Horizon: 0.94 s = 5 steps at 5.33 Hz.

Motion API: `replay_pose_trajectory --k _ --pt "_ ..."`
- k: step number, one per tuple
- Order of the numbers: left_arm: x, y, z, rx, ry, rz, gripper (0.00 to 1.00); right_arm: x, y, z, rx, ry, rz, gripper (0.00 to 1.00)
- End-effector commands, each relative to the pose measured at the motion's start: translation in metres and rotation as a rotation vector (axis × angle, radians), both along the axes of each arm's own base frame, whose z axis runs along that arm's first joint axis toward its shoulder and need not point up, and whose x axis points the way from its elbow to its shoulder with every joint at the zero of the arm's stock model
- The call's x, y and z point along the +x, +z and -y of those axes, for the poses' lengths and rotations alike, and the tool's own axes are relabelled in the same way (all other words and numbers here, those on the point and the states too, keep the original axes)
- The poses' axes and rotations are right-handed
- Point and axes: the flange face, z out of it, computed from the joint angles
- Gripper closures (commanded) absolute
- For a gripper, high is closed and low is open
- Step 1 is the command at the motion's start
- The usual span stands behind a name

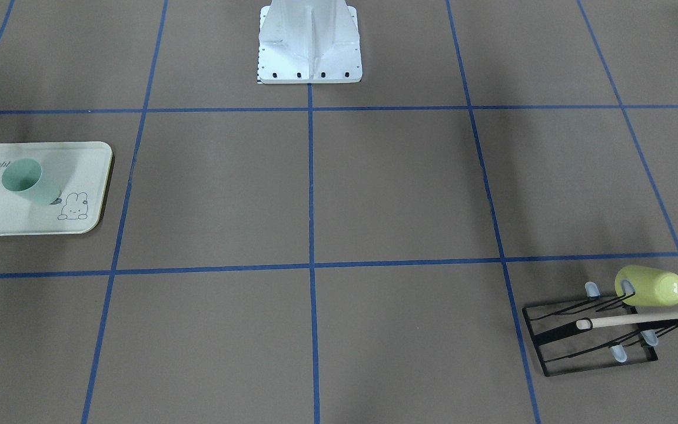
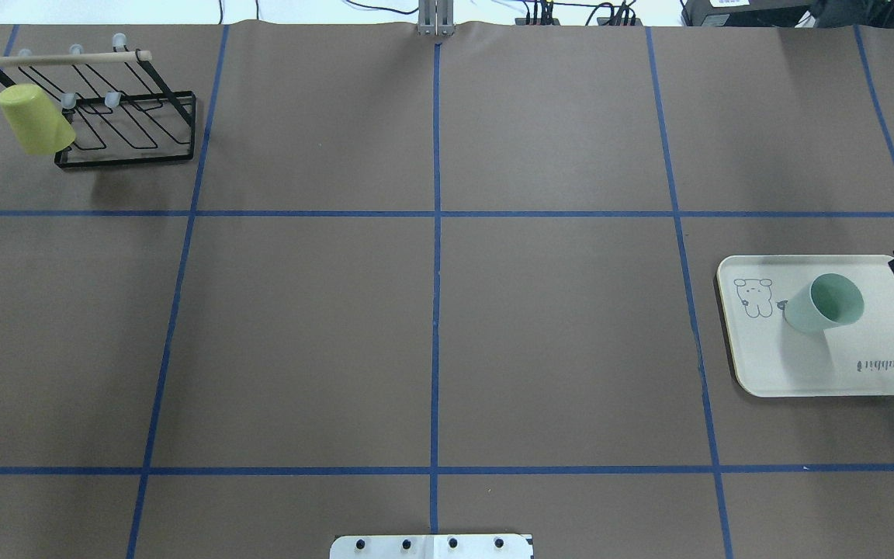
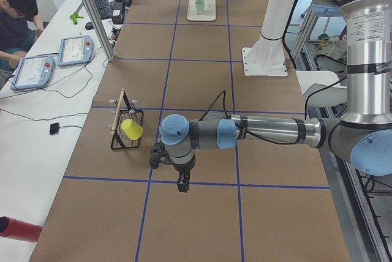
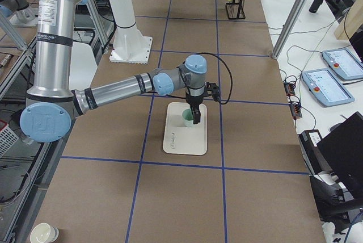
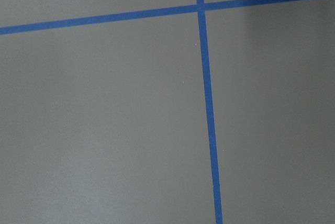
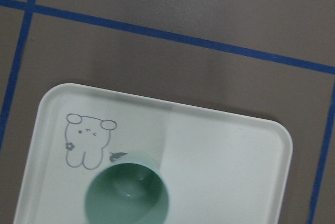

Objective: Left arm grabs green cup and hands to right arm on tray

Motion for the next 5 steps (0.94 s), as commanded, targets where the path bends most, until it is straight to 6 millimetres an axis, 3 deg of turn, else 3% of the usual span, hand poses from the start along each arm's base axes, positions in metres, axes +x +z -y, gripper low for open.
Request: replay_pose_trajectory --k 1,2,3,4,5 --pt "-0.003 -0.011 -0.004 0.020 -0.011 -0.009 0.00 0.071 0.032 -0.005 0.016 -0.077 0.026 0.00" --pt "-0.005 -0.023 -0.004 0.042 -0.019 -0.009 0.00 0.120 0.060 -0.012 -0.012 -0.037 0.016 0.00" --pt "-0.005 -0.027 -0.003 0.052 -0.018 -0.009 0.00 0.139 0.084 -0.028 -0.039 -0.021 0.011 0.00" --pt "-0.006 -0.055 -0.001 0.109 -0.017 -0.003 0.00 0.142 0.101 -0.049 -0.075 -0.016 0.012 0.00" --pt "-0.006 -0.053 -0.008 0.100 -0.017 -0.003 0.00 0.143 0.106 -0.057 -0.091 -0.012 0.010 0.00"
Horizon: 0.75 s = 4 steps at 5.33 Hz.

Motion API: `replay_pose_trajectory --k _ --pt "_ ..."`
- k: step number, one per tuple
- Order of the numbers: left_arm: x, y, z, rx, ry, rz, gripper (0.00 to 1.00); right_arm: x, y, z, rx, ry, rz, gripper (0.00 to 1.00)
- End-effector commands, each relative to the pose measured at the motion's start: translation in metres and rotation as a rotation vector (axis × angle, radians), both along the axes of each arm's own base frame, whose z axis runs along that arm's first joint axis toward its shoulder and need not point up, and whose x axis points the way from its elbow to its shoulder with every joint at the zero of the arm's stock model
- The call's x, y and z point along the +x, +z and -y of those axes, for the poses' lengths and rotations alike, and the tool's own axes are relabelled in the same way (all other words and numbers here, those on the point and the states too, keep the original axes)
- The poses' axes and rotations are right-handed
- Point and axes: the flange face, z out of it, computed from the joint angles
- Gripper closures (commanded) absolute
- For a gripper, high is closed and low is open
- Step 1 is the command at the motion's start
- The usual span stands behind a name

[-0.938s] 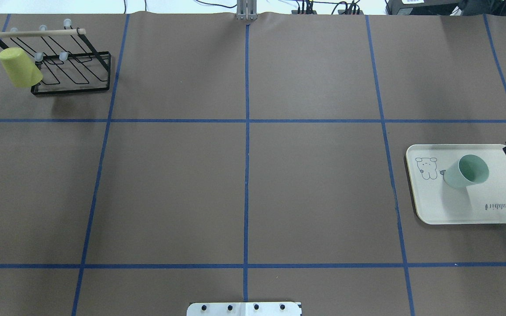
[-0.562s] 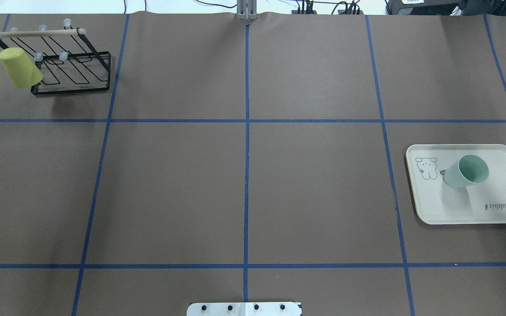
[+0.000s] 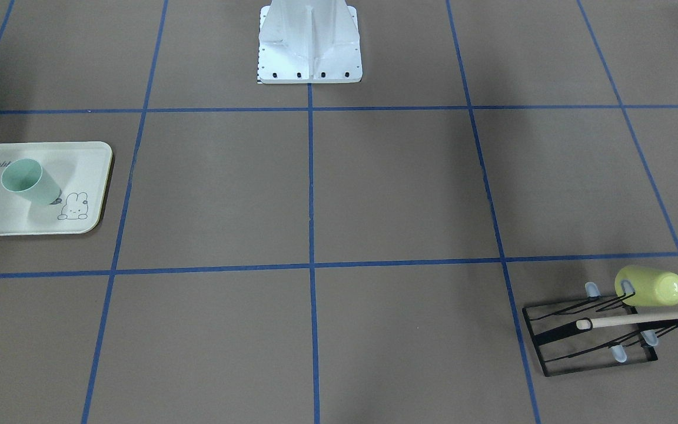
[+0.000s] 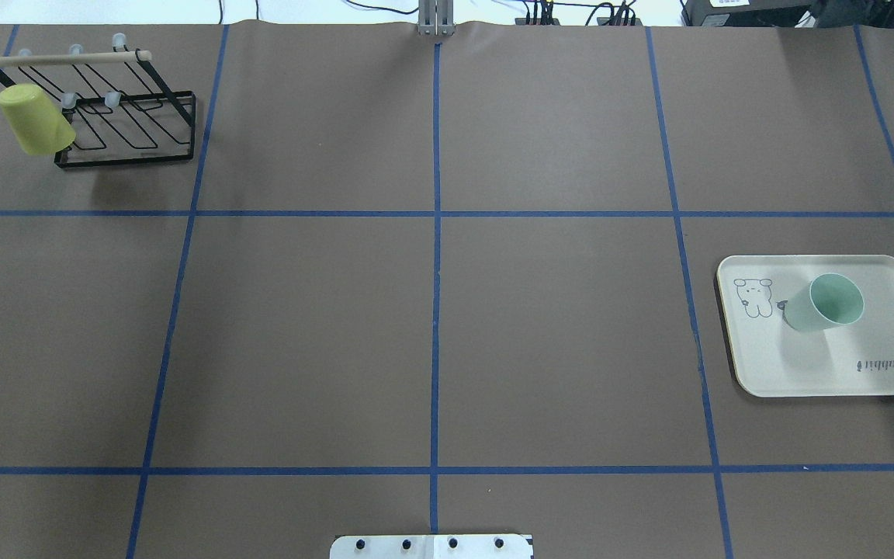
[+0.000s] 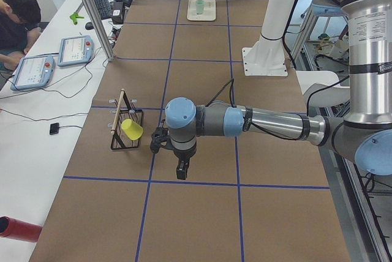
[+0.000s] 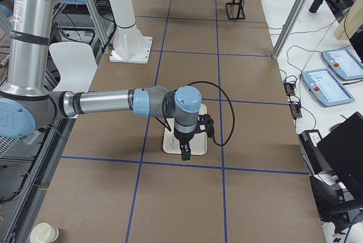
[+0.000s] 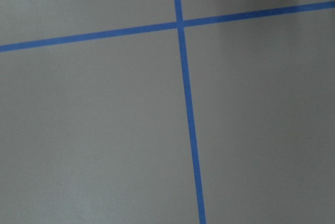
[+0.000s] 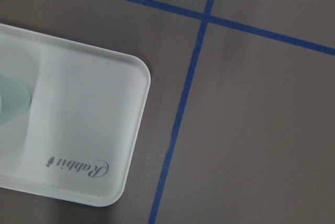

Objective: Left arm grabs green cup and hands to right arm on tray

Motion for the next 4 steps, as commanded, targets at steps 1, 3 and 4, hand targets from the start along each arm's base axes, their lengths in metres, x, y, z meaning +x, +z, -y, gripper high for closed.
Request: replay_pose_trajectory --k 1,3,4 --pt "0.0009 -0.0048 -0.0150 0.006 0.005 -0.005 0.00 0.0029 0.0109 -0.0121 -0.030 0.011 -0.003 0.00" --pt "0.0014 -0.0040 -0.0149 0.004 0.004 -0.002 0.00 0.0028 0.0075 -0.0104 -0.026 0.015 -0.004 0.00" --pt "0.0007 -0.0055 -0.0150 0.007 0.003 -0.002 0.00 0.0028 0.0075 -0.0104 -0.027 0.016 -0.004 0.00"
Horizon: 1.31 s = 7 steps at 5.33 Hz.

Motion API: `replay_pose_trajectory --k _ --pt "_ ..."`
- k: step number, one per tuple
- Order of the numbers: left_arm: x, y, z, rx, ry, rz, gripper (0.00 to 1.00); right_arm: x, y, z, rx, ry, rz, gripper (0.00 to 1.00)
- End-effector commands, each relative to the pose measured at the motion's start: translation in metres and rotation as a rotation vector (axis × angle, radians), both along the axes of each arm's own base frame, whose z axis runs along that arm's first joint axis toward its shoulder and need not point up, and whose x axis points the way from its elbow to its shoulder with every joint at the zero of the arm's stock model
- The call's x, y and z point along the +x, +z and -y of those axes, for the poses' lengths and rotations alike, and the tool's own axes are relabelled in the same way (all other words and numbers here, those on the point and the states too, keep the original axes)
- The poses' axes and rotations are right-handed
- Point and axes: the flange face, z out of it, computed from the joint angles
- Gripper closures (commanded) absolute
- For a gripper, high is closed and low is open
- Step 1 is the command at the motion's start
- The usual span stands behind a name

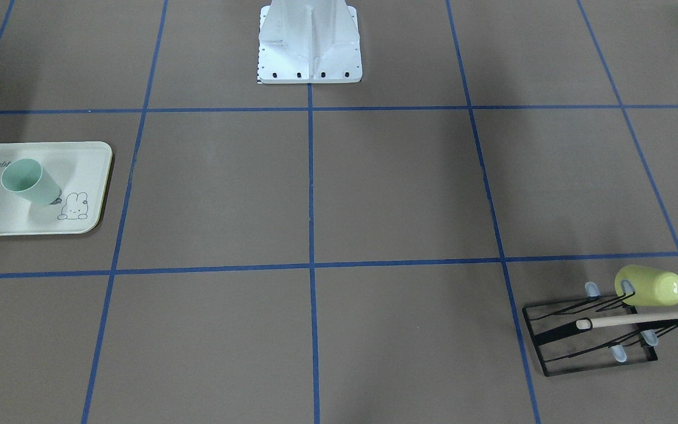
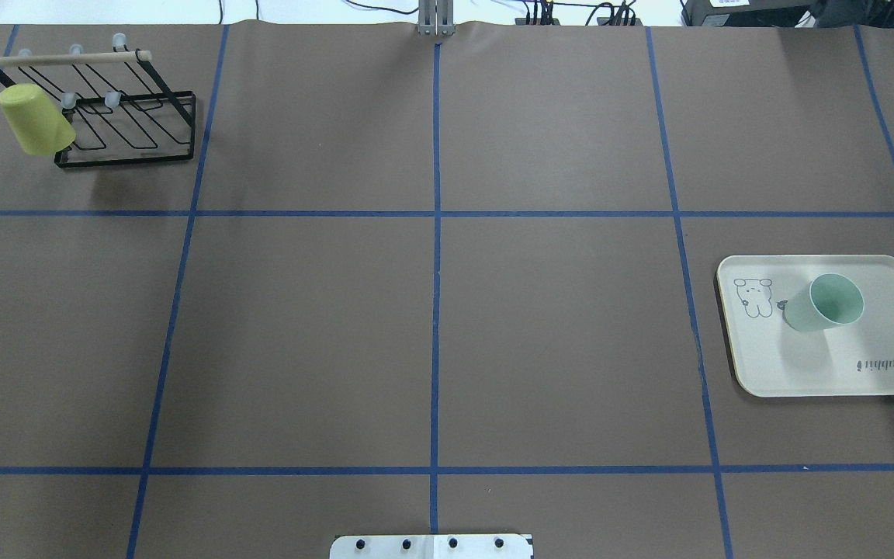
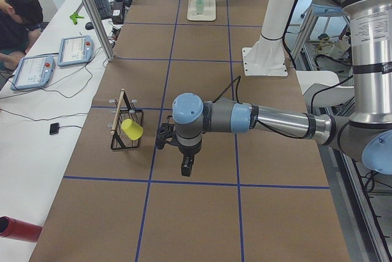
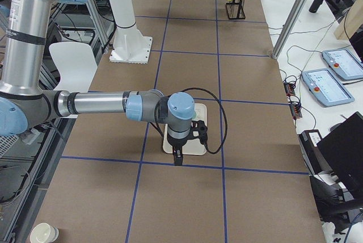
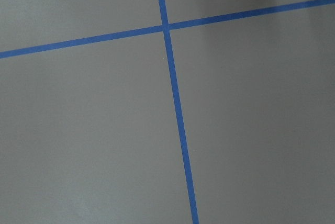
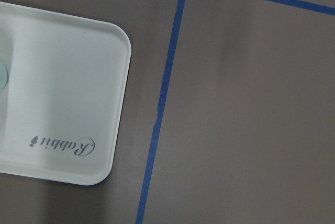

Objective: Left arm grabs green cup and hands to right arm on tray

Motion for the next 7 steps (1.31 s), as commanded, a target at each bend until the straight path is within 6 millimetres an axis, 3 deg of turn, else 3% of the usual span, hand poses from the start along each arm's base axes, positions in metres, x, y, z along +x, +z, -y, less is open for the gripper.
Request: replay_pose_trajectory --k 1,7 --pt "0.000 0.000 0.000 0.002 0.000 0.003 0.00 0.000 -0.003 0.002 0.006 0.001 -0.001 0.00" --pt "0.000 -0.001 0.000 0.003 0.000 0.000 0.00 0.000 -0.013 0.010 0.048 0.022 -0.006 0.00"
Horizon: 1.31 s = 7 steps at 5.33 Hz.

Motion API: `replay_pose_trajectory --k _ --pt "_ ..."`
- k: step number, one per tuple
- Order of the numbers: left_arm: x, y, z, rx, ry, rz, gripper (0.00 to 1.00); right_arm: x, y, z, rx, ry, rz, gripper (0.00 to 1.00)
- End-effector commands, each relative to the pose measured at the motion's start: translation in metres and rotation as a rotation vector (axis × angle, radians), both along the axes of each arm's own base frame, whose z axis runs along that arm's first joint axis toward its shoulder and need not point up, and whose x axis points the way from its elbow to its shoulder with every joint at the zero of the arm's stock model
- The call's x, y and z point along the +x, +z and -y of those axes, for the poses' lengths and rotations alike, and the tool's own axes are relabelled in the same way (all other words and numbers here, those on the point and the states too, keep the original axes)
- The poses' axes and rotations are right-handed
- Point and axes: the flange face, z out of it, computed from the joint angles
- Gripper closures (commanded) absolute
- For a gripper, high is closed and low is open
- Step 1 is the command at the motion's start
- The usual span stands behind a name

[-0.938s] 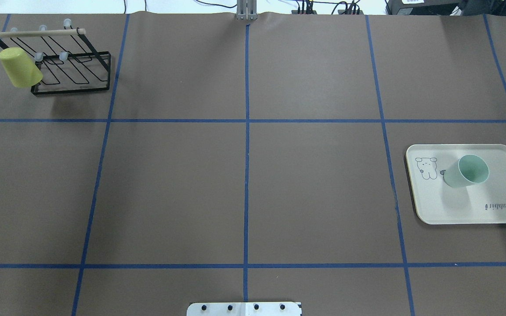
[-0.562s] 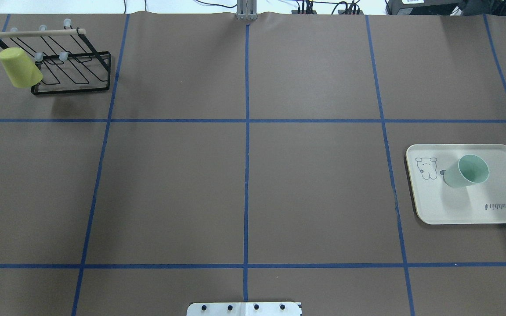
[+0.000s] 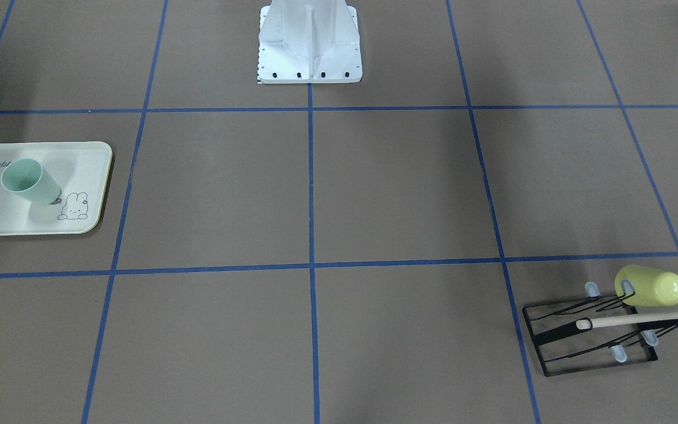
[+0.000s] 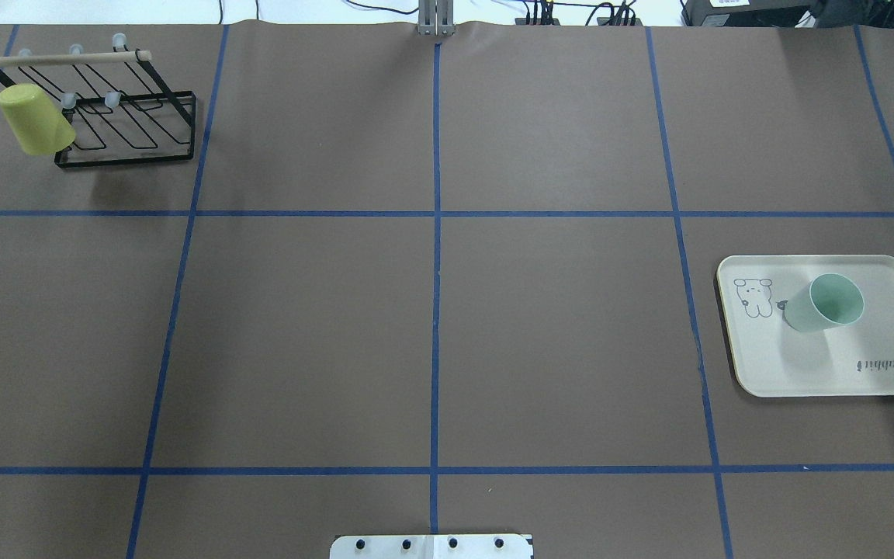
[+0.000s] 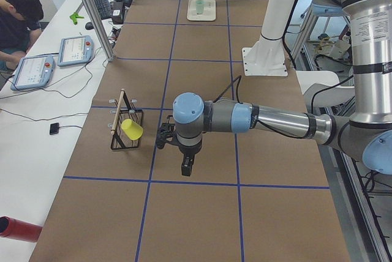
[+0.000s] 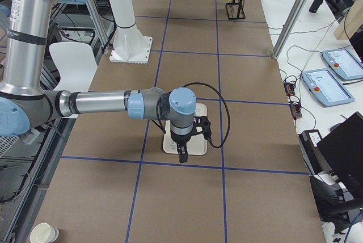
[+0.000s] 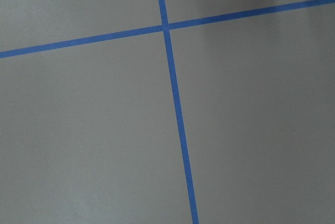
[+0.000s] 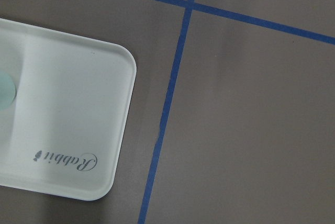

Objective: Left arm grabs green cup and hands to right arm on tray

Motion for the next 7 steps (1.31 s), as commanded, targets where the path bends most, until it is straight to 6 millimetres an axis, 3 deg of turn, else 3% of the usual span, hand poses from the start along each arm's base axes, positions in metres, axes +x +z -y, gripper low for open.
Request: replay_pose_trajectory --k 1,7 --pt "-0.0001 -0.0005 0.0005 0.001 0.000 0.000 0.00 0.0000 0.0004 0.0000 -0.009 0.011 0.000 0.00" --pt "0.0005 -0.0007 0.0007 0.003 0.001 0.000 0.00 0.0000 0.0013 -0.0004 -0.017 0.022 0.000 0.00"
